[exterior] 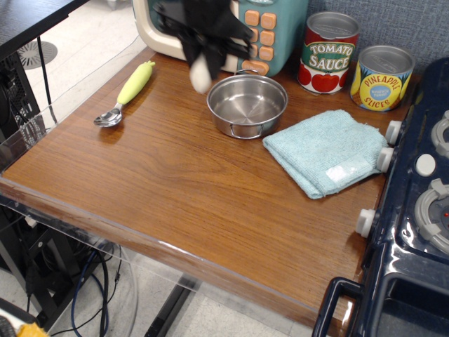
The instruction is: PICK UP THE BLENDER AND PUT ANOTHER SIDE OF THE TABLE
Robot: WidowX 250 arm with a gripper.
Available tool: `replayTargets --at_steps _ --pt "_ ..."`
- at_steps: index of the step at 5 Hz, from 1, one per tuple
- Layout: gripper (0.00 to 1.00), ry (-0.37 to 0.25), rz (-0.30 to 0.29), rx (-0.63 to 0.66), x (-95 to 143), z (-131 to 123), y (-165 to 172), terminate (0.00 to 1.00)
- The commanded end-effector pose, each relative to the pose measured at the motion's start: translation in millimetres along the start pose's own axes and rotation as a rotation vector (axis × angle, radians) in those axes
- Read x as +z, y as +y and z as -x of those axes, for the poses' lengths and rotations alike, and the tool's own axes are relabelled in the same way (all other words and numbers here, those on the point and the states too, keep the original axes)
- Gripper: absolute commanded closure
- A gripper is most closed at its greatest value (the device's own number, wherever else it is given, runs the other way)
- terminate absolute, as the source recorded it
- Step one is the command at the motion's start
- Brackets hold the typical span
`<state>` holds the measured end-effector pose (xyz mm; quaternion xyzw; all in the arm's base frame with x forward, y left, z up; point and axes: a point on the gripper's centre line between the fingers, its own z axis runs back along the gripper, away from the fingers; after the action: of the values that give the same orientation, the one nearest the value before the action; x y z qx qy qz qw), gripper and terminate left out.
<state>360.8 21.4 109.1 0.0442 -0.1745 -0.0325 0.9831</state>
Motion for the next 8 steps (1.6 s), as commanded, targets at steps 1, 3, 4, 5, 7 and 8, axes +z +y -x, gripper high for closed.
replayTargets --at_steps 1,3,4,5,7,8 --pt "1.00 -0.020 0.115 -0.202 24 49 -67 0.00" --pt "1.00 0.023 0.167 -0.391 4 89 -110 0.00" --pt "1.00 0.060 0.186 -0.440 -11 96 -123 0.00" --pt "1.00 0.104 0.192 -0.458 -24 103 -124 0.00" --pt "0.00 0.178 0.236 -0.482 -41 107 -122 0.00" --pt "0.00 0.167 0.234 -0.467 -31 103 -119 0.00"
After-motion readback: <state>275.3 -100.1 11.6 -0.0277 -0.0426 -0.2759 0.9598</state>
